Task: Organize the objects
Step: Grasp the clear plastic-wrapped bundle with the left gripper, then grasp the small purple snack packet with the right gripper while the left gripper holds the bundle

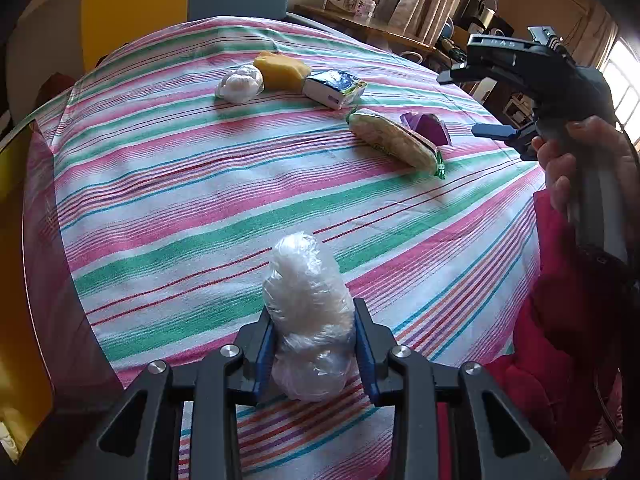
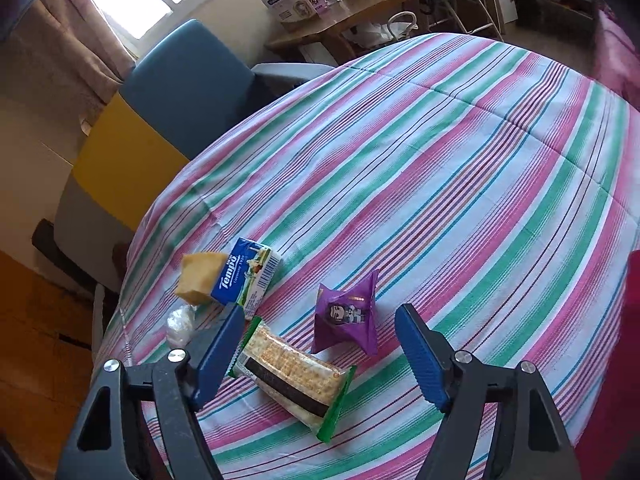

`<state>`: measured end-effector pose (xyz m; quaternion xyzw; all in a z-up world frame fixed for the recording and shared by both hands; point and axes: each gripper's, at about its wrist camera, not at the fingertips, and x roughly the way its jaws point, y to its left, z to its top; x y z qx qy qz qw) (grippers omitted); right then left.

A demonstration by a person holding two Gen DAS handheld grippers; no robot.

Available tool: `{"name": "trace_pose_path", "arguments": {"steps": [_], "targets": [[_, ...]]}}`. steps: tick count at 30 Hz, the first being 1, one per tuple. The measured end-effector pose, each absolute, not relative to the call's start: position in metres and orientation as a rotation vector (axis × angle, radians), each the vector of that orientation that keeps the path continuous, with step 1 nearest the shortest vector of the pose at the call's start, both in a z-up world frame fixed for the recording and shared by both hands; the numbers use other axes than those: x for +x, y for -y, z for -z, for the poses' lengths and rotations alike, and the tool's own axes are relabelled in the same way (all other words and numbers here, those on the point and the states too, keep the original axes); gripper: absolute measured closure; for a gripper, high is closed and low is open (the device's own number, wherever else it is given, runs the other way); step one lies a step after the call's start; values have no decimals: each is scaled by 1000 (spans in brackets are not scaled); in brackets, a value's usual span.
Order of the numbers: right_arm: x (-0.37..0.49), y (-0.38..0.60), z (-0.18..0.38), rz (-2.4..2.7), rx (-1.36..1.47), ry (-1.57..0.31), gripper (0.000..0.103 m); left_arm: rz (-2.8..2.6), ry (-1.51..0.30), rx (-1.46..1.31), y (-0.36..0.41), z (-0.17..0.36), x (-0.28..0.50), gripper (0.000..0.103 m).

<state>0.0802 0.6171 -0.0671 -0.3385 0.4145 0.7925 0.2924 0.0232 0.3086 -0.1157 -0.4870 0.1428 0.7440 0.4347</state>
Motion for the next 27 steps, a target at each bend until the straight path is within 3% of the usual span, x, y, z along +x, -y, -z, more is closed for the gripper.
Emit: {"name": "trace_pose_path", "arguments": {"steps": [3, 21, 22, 24, 27], "targets": [[80, -619, 70, -2077, -925, -1075, 30, -1854, -338, -1197, -308, 117, 24, 68], [34, -624, 94, -2020, -1146, -971, 28, -1835, -242, -1197, -298, 122, 20, 68], [28, -622, 100, -2024, -1185, -920, 35, -1836, -240, -1198, -298, 122, 19, 68], [21, -619, 108, -2013, -1262, -831, 61, -1840, -233, -1198, -298, 123, 19, 68], [22, -620, 105, -2025, -1237, -811, 63, -1851, -239, -1188, -298, 123, 22, 68]]}}
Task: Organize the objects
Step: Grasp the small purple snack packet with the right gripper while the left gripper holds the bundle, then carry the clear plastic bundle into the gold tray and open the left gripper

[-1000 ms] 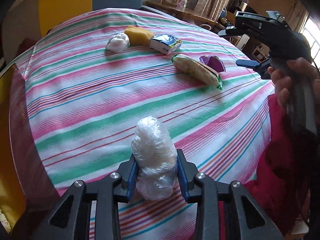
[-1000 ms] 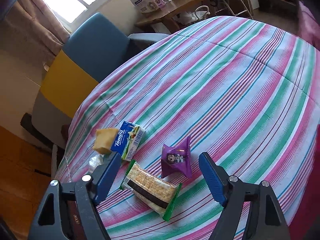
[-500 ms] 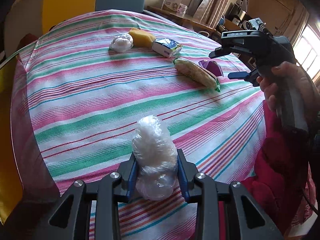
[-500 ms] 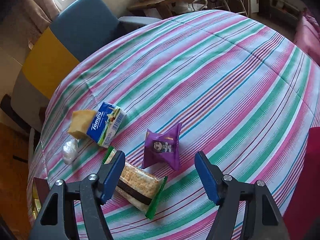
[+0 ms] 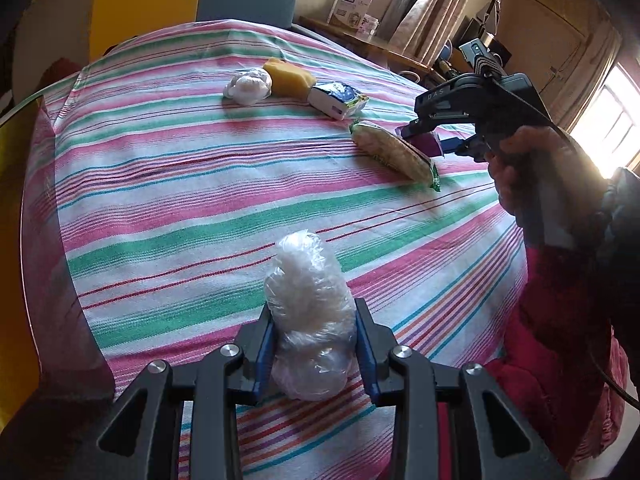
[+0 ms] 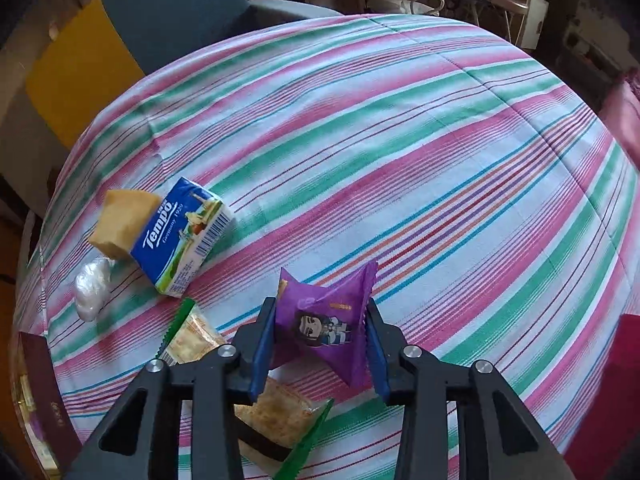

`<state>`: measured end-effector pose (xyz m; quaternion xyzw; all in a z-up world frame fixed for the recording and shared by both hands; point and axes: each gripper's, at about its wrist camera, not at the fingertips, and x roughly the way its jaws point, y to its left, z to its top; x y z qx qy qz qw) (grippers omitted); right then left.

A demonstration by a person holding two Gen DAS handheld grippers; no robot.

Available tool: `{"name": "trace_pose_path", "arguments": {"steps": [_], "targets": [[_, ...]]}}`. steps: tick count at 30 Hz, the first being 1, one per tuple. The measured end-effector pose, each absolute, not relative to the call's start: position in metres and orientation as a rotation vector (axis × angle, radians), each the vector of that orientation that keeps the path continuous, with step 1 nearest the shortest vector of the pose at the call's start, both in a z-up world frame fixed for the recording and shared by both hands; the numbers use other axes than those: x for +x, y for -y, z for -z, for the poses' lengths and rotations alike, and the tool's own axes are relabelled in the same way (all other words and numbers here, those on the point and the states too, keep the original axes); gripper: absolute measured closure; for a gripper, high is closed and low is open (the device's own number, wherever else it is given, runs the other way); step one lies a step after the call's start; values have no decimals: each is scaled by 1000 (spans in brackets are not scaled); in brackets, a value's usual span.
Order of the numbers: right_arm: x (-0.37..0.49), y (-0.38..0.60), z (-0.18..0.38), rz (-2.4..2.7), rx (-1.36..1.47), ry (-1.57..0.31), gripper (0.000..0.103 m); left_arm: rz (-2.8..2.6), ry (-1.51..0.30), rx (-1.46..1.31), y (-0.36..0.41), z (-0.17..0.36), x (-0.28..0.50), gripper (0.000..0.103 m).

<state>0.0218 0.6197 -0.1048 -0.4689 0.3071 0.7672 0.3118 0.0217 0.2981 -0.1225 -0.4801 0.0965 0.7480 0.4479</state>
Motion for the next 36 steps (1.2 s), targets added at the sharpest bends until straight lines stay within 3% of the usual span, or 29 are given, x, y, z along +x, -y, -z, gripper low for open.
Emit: {"name": "trace_pose_path", "arguments": {"steps": [10, 18, 27, 36], "targets": [[19, -614, 106, -2033, -1281, -730, 63, -1858, -299, -1149, -296, 114, 31, 69], [23, -615, 106, -2034, -1292, -734, 62, -1872, -219, -1033, -266, 62, 40, 69], [20, -611, 105, -2038, -1307, -696, 62, -2116, 141, -1202, -137, 32, -52, 69], [19, -604, 102, -2058, -1332, -654, 62, -2370, 62, -1405, -53, 76, -122, 69]]}}
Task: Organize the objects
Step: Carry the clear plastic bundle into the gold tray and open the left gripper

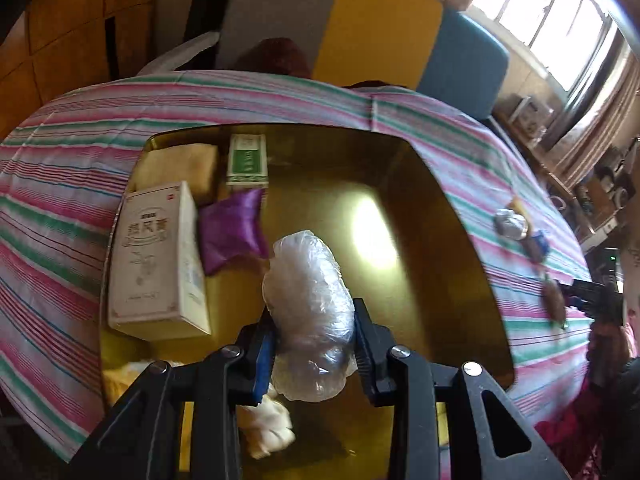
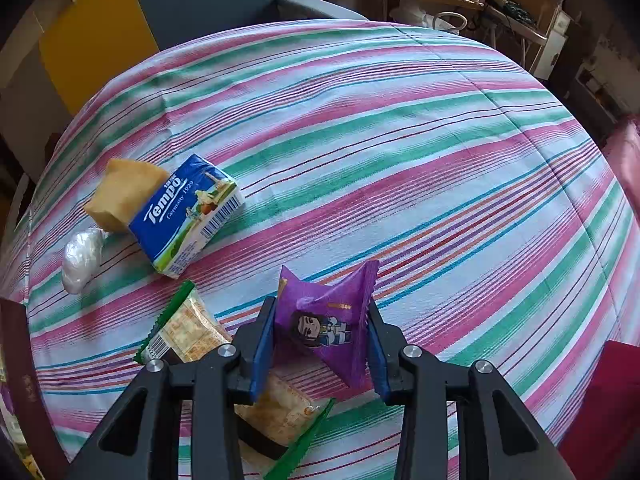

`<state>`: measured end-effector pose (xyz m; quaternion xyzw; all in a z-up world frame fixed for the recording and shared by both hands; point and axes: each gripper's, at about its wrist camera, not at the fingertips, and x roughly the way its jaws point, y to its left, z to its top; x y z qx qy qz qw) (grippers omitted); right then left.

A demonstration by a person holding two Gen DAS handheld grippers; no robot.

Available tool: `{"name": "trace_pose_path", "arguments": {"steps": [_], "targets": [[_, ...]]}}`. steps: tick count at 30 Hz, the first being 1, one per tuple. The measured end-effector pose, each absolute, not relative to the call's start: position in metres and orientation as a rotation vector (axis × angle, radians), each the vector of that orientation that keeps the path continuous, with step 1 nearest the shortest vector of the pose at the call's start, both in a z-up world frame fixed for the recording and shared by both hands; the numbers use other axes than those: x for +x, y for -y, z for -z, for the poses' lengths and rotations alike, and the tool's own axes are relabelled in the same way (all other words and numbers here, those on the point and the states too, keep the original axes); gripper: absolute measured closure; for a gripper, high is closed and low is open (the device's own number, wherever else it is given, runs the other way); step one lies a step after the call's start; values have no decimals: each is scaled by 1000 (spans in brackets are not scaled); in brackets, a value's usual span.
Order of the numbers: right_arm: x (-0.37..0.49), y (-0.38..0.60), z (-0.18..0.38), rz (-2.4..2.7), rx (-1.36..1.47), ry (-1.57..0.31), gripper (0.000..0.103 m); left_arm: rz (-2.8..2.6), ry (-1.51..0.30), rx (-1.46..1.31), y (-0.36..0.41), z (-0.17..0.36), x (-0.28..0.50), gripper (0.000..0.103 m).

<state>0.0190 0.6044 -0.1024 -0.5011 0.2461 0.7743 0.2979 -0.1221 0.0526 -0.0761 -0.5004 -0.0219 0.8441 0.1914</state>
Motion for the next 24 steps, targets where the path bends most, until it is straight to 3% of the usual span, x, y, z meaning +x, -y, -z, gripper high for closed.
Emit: {"name": "trace_pose_path", "arguments": {"steps": [10, 24], "targets": [[22, -603, 101, -2062, -1336, -648, 62, -2463, -99, -1523, -60, 111, -146, 64], [14, -602, 104, -2066, -1344, -623, 62, -2581, -134, -1328, -51, 67, -100, 59]]}}
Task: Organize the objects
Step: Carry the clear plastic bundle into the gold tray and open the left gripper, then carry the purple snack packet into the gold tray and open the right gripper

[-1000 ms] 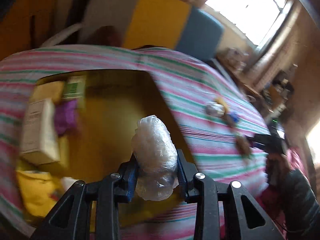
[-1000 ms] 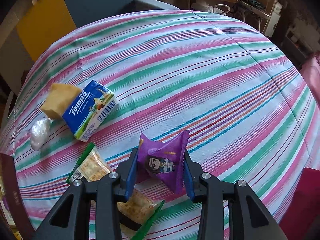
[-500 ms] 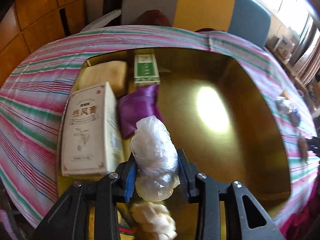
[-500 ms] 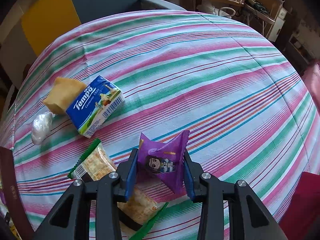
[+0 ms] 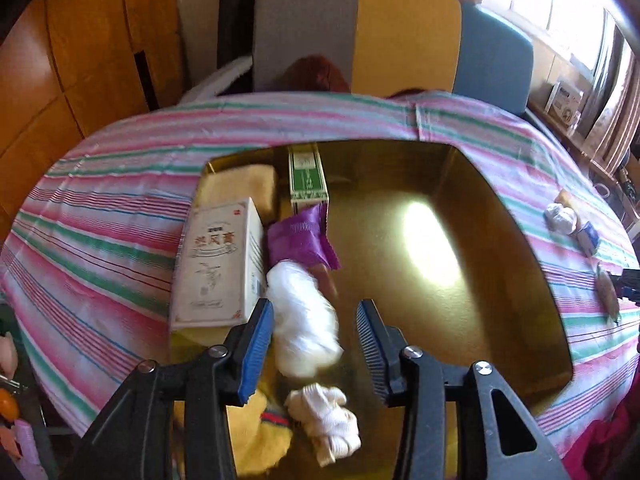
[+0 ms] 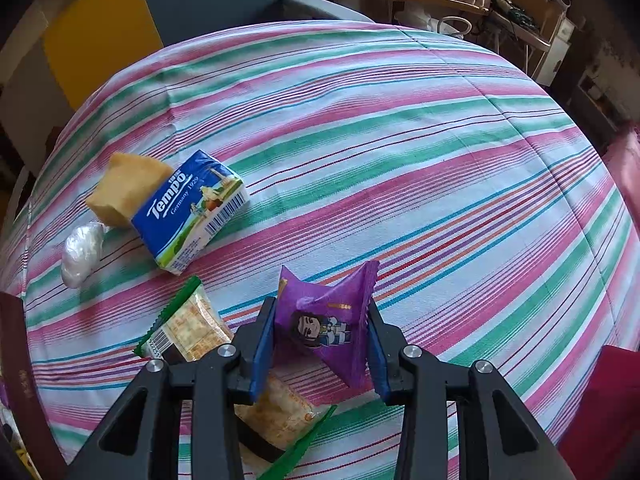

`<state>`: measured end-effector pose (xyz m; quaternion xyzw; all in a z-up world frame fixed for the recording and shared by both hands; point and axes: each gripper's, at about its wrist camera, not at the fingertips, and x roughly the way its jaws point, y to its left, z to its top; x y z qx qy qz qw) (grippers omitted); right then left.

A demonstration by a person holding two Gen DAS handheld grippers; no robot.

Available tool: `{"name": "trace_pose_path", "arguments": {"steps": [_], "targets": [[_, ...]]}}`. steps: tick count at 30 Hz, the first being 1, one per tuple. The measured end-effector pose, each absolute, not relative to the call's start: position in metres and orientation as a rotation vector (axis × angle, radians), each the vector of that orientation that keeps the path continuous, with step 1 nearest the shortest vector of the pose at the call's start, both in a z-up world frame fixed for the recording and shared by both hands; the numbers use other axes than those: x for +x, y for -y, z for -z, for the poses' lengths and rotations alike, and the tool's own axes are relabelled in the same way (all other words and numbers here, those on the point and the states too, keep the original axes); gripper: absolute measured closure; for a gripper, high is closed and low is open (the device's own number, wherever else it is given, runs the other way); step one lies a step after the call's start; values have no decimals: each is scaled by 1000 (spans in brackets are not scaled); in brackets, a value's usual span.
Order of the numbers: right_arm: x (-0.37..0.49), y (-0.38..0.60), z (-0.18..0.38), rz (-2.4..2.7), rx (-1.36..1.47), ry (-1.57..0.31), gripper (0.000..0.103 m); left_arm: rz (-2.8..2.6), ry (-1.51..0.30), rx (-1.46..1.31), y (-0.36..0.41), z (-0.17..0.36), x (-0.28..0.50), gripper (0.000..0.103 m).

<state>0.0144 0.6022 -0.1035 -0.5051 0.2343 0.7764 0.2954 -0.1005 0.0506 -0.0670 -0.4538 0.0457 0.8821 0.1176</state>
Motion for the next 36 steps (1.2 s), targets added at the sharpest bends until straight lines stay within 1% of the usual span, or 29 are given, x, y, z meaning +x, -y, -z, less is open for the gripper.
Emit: {"name": "trace_pose_path", "arguments": {"steps": [5, 11, 25, 33, 36], "targets": [[12, -600, 103, -2070, -1352, -590, 62, -2605, -95, -1261, -46, 56, -78, 59], [10, -599, 103, -2072, -1351, -576, 62, -2596, -95, -1245, -45, 54, -57, 59], [12, -602, 93, -2095, -1280, -603, 63, -2600, -82, -1235, -45, 53, -54, 59], [19, -595, 73, -2165, -1190, -655, 63, -2600, -36, -1243, -30, 53, -53, 59], [15, -574, 51, -2264, -1175, -597, 63, -2631, -2, -1228, -15, 48, -55, 59]]}}
